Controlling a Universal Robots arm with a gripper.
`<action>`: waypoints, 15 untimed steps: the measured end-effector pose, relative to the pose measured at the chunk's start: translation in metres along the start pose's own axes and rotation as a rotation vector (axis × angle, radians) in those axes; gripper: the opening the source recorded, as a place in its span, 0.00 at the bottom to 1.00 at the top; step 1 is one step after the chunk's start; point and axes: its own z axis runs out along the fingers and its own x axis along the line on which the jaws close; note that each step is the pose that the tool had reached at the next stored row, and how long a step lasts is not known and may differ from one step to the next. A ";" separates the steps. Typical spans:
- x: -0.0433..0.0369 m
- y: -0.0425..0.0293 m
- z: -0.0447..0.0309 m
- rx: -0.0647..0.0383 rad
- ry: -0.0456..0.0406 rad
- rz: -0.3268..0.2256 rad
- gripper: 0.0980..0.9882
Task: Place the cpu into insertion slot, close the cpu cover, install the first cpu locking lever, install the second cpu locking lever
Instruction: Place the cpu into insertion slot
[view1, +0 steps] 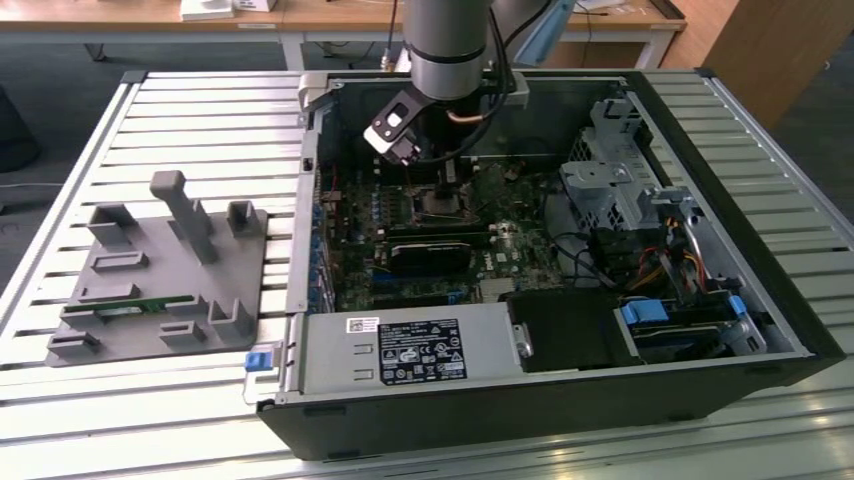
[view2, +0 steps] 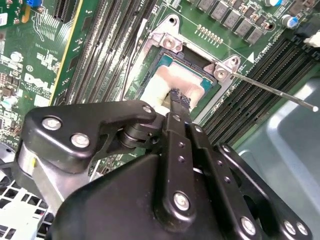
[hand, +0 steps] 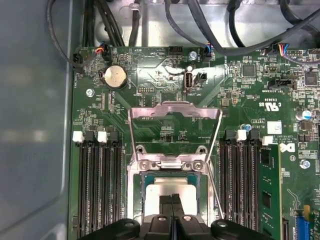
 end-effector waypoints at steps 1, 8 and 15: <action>0.0000 0.0001 -0.0008 0.000 0.0001 0.000 0.02; 0.0001 0.0003 -0.0025 0.002 0.0018 0.000 0.01; 0.0001 0.0005 -0.0051 0.008 0.0020 0.000 0.01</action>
